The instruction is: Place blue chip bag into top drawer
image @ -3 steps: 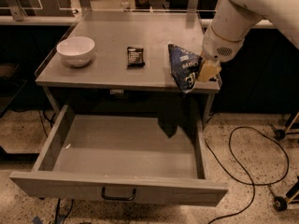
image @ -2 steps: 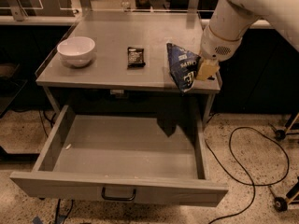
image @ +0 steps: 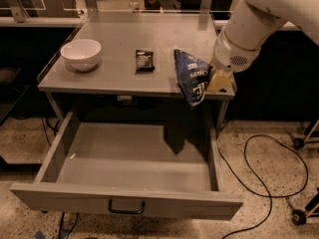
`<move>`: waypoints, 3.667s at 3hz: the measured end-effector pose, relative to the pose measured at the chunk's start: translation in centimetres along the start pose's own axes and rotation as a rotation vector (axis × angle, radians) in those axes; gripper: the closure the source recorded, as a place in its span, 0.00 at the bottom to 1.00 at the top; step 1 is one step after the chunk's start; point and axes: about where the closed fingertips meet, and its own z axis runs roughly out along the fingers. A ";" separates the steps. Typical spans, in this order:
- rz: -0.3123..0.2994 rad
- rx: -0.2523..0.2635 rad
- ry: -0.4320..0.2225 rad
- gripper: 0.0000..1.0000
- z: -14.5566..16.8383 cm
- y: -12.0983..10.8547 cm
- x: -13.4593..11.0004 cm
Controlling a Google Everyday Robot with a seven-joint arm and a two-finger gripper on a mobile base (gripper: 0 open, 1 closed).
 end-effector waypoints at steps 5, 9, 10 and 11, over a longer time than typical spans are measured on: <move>0.118 -0.377 -0.172 1.00 13.4 11.5 -2.8; 0.301 -0.522 -0.079 1.00 22.9 15.4 0.3; 0.350 -0.552 -0.056 1.00 24.9 16.4 1.5; 0.367 -0.566 -0.057 1.00 25.6 16.8 1.7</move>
Offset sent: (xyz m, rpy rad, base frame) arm -0.0265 0.0132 -0.0257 0.0297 0.0806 0.0046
